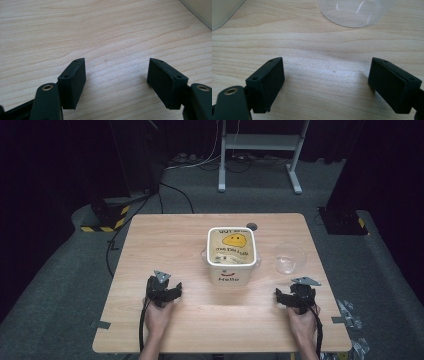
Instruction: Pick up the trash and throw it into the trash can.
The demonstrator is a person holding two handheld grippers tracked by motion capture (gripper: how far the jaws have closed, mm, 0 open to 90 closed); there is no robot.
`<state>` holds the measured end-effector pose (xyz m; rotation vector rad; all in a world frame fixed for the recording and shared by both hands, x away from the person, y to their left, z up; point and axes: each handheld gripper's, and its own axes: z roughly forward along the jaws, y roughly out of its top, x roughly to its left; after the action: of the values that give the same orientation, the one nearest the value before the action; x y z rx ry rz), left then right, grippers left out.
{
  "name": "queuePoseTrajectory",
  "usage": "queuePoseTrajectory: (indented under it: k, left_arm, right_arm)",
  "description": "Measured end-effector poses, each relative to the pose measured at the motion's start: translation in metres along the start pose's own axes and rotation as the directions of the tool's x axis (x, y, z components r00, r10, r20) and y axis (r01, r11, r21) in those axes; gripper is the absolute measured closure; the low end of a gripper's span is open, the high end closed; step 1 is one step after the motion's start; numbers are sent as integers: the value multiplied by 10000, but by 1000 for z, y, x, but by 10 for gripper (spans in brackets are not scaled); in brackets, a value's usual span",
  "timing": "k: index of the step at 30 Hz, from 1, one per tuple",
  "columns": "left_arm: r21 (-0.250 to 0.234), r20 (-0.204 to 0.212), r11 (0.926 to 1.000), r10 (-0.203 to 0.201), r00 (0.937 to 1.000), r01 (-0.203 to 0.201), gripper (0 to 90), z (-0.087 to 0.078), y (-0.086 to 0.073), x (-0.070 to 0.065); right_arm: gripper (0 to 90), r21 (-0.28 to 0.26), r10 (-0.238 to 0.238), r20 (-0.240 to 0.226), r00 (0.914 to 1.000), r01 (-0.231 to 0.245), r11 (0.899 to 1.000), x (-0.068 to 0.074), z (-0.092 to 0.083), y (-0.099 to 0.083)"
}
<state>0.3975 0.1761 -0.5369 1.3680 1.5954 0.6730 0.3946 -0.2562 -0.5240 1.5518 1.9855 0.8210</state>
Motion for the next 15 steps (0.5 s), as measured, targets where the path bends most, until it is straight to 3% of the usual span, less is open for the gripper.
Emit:
queuePoseTrajectory:
  k: [15]
  left_arm:
    - [-40,56,10000,13,10000,-13,312,0,0,0]
  right_arm:
    - [137,72,-159,-116,9998,160,9998,-2,0,1]
